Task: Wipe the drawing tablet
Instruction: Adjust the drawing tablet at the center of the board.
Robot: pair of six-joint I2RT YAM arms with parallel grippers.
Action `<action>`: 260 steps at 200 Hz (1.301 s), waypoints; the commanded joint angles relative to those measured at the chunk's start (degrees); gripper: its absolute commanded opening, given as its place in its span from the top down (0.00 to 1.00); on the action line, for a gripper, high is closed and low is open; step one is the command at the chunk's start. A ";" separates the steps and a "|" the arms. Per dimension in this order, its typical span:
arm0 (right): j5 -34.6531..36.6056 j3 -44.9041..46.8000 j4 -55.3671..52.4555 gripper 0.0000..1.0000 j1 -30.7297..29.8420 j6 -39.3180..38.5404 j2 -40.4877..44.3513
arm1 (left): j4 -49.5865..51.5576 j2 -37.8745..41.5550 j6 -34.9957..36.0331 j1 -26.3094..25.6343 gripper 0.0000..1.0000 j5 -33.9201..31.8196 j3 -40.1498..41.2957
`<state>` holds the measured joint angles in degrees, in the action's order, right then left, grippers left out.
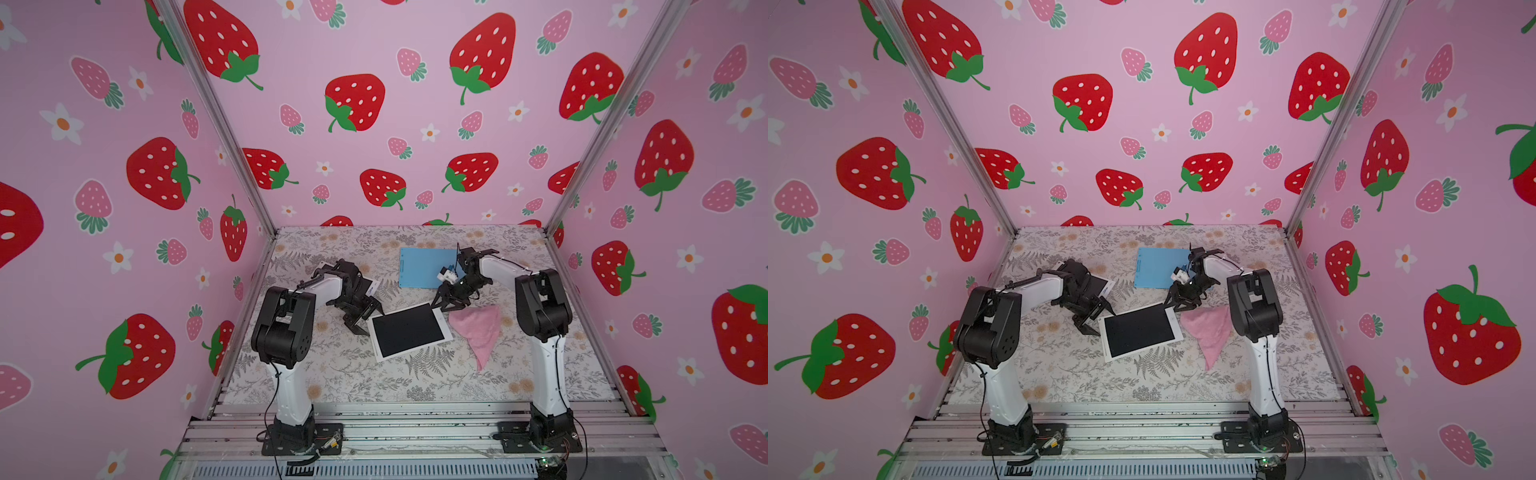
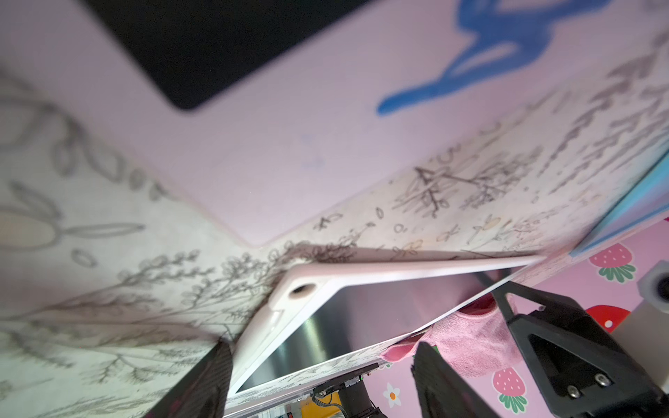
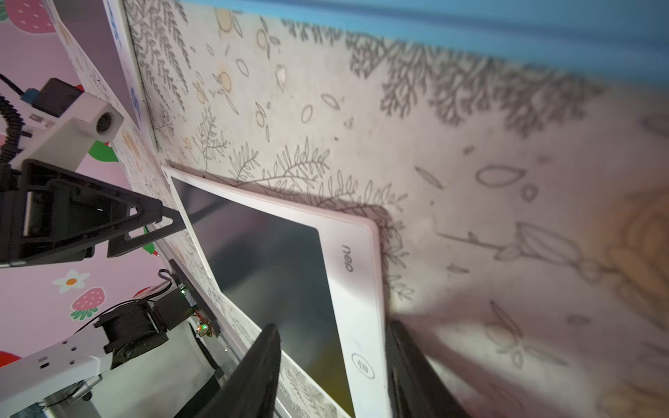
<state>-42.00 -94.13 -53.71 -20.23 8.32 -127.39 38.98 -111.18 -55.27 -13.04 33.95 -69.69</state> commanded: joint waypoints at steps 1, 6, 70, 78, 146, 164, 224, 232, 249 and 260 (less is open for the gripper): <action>-13.85 1.56 1.53 0.54 -3.11 2.23 3.99 | -6.29 -6.69 2.53 -0.85 0.20 -9.91 2.77; -13.94 1.89 1.80 0.54 -3.10 2.59 4.56 | -6.38 -6.76 2.53 -0.85 0.20 -9.87 2.80; -11.76 8.44 5.01 0.55 -2.90 6.00 10.63 | -7.43 -7.79 2.32 -1.07 0.20 -8.85 2.20; -10.93 9.78 5.67 0.55 -2.52 6.38 11.38 | -7.61 -7.98 2.20 -1.28 0.20 -8.58 1.93; -9.19 19.53 11.47 0.58 3.58 8.28 13.82 | -8.30 -10.42 1.04 -4.53 0.20 -7.18 -0.88; -10.75 20.58 12.78 0.66 3.88 8.84 13.83 | -8.22 -10.63 1.09 -4.53 0.20 -7.23 -1.06; -15.83 21.92 21.58 0.76 3.79 18.29 19.87 | -9.51 -10.64 0.66 -4.61 0.20 -5.59 -1.50; -16.01 21.49 21.57 0.79 3.71 18.81 20.54 | -9.67 -10.55 0.64 -4.64 0.20 -5.37 -1.74; -16.35 20.79 21.22 0.85 3.61 19.43 21.89 | -9.64 -10.34 0.60 -4.62 0.20 -5.04 -2.49; -16.23 20.58 20.88 0.89 3.53 19.55 22.61 | -9.36 -9.91 0.68 -4.55 0.20 -4.98 -3.18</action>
<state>-56.38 -72.16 -33.23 -16.14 25.36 -107.02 35.68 -115.72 -56.38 -16.93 40.45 -74.13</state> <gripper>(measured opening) 0.141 0.799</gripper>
